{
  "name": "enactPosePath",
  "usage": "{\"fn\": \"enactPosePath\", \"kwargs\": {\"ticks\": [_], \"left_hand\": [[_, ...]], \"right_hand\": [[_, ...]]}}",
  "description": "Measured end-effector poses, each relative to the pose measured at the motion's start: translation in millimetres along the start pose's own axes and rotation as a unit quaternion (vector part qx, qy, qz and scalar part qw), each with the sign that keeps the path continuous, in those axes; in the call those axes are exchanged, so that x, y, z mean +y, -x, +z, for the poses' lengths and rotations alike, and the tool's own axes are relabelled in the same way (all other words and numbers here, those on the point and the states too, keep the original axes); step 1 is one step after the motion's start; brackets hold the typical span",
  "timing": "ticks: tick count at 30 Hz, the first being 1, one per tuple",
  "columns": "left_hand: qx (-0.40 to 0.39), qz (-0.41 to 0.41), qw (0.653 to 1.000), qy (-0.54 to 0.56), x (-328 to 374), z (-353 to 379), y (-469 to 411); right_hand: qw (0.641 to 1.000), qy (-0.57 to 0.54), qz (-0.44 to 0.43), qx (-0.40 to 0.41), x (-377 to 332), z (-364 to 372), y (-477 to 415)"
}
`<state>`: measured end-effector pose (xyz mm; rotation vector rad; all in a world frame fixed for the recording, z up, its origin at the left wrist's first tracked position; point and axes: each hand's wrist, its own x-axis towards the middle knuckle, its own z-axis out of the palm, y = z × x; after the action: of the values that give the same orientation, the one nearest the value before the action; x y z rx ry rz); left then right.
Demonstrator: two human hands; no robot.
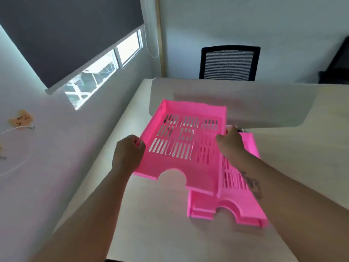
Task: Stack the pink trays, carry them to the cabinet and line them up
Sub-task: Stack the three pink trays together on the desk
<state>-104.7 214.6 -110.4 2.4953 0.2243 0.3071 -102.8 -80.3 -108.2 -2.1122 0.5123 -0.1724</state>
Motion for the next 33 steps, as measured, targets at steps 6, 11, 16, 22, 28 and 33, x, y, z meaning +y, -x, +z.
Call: {"fn": "enactPosePath", "kwargs": {"ticks": [6, 11, 16, 22, 28, 33], "left_hand": [[-0.054, 0.006, 0.998, 0.043, 66, 70, 57], [-0.070, -0.016, 0.997, 0.043, 76, 110, 96], [-0.102, -0.040, 0.993, 0.042, 73, 131, 118], [-0.124, -0.036, 0.989, 0.067, 74, 138, 118], [-0.205, -0.071, 0.967, 0.134, 76, 133, 119], [-0.230, -0.110, 0.935, 0.246, 66, 124, 131]], "right_hand": [[1.000, 0.012, 0.002, 0.016, 70, -88, -16], [1.000, 0.012, 0.019, -0.017, 116, -104, -20], [0.998, 0.019, 0.046, -0.041, 141, -104, -25], [0.998, 0.033, 0.022, -0.045, 149, -100, -31], [0.995, -0.007, 0.048, -0.091, 145, -100, -28], [0.994, 0.020, 0.041, -0.103, 154, -100, 5]]}}
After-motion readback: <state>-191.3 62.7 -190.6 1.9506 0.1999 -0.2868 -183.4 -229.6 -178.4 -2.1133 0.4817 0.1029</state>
